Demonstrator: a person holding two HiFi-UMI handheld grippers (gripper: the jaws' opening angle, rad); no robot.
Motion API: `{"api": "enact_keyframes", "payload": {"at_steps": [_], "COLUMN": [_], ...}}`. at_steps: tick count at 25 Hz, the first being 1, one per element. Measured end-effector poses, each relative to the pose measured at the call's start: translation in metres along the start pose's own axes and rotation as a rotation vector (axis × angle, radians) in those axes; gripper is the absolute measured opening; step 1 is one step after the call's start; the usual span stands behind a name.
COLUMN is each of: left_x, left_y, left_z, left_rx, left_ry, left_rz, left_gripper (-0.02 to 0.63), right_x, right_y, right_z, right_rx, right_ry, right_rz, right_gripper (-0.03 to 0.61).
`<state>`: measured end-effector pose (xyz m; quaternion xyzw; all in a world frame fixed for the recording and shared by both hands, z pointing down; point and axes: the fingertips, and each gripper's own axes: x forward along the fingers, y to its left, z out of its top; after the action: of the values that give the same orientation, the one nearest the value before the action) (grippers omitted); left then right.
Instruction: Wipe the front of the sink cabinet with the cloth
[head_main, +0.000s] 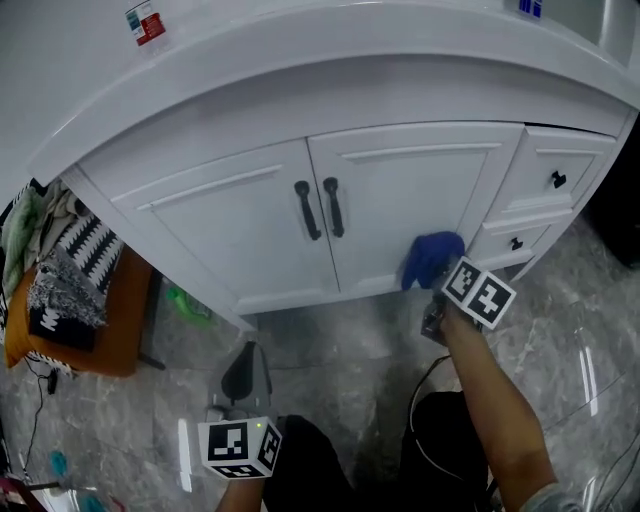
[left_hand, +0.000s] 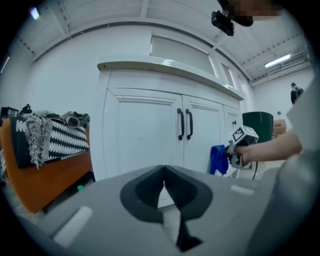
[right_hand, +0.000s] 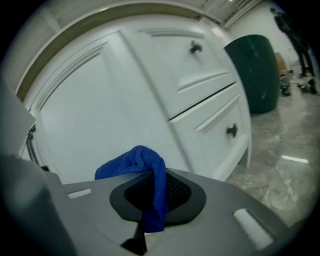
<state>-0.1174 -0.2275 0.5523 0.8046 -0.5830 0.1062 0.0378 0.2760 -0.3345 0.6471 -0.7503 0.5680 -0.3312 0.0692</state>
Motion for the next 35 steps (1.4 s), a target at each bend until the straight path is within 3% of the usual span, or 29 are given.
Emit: {"api": "enact_keyframes", "payload": {"at_steps": [3,9,15,21,26,35], "left_x": [0.006,0.012,0.010,0.000,-0.004,-0.024], "left_y": [-0.014,-0.025,-0.018,0.001,0.003,0.034], "left_z": [0.000,0.003,0.008,0.004,-0.001,-0.002], "left_rx": [0.006,0.009,0.014,0.004,0.001,-0.016], "left_ry": [0.003,-0.002,-0.012,-0.009,-0.005,-0.018], "left_rz": [-0.026,-0.046,-0.030,0.003,0.007,0.054], "left_gripper": [0.011,0.011,0.011,0.011,0.011,0.011], "right_x": [-0.015,-0.044,-0.006,0.000,0.010,0.015], "right_y": [-0.070,-0.116,-0.049,-0.033,0.005,0.063], "right_z": [0.027,0.038,0.017,-0.003,-0.031,-0.089], "right_rx": [0.164,0.162,-0.019,-0.024,-0.076,0.009], "right_ry": [-0.101,-0.246,-0.176,-0.171,-0.087,0.007], "right_rz": [-0.153,-0.298,-0.128,-0.101,-0.017,0.063], "right_gripper": [0.031,0.032,0.032,0.029,0.031,0.029]}}
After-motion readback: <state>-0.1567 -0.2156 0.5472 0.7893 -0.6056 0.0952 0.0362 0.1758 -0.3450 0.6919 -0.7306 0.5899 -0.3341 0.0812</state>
